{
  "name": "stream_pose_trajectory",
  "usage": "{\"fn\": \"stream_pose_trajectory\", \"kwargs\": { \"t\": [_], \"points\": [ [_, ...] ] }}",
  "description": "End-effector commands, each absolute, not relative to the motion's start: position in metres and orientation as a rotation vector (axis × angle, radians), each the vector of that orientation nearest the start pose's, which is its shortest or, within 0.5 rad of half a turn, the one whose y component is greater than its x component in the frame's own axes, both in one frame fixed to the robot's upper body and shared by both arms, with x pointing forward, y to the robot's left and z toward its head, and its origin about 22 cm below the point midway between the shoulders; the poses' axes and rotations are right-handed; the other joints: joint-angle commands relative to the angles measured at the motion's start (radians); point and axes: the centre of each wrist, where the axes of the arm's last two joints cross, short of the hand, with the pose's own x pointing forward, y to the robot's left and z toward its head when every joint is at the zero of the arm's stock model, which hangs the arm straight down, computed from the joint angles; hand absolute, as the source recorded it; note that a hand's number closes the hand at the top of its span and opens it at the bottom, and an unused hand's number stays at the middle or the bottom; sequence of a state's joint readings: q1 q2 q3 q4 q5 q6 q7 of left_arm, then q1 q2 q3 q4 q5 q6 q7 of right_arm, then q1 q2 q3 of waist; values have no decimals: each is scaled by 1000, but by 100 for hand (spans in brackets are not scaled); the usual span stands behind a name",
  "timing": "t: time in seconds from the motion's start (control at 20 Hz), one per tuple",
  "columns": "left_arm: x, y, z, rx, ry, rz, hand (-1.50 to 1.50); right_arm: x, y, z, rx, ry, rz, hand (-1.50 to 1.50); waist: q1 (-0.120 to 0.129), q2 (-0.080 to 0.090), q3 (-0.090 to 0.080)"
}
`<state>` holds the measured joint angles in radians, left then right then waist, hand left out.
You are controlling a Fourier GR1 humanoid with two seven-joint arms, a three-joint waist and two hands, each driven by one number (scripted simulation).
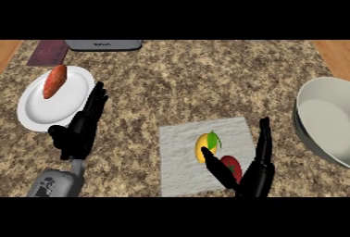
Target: Pick the lemon from the placemat and place it in the bowl
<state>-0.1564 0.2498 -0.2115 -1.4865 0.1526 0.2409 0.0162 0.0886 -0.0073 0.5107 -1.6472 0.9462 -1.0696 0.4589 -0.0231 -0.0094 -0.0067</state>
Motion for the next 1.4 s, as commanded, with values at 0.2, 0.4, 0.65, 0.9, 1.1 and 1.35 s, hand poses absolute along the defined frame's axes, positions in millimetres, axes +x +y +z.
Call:
{"fn": "stream_pose_trajectory", "kwargs": {
  "t": [0.2, 0.4, 0.65, 0.9, 1.1, 1.35],
  "points": [
    [273, 230, 31, 77, -1594, -110, 0, 185, -116, 45, -937, -1395, -119, -150, 13, 3, 1],
    [274, 230, 22, 78, -1597, -110, 0, 193, -107, 66, -929, -1222, -60, -150, 22, 9, 2],
    [275, 215, 33, 73, -1599, -117, 0, 194, -87, 78, -891, -1078, -9, -150, 31, 8, 5],
    [282, 213, 29, 63, -1602, -106, 0, 187, -74, 89, -859, -1091, 7, -150, 24, 9, 6],
    [264, 214, 30, 68, -1602, -119, 0, 193, -73, 68, -836, -1097, 1, -150, 33, 8, 7],
    [276, 221, 10, 78, -1589, -106, 0, 168, -71, 78, -778, -1203, -51, -150, 20, 9, 6]
  ]
}}
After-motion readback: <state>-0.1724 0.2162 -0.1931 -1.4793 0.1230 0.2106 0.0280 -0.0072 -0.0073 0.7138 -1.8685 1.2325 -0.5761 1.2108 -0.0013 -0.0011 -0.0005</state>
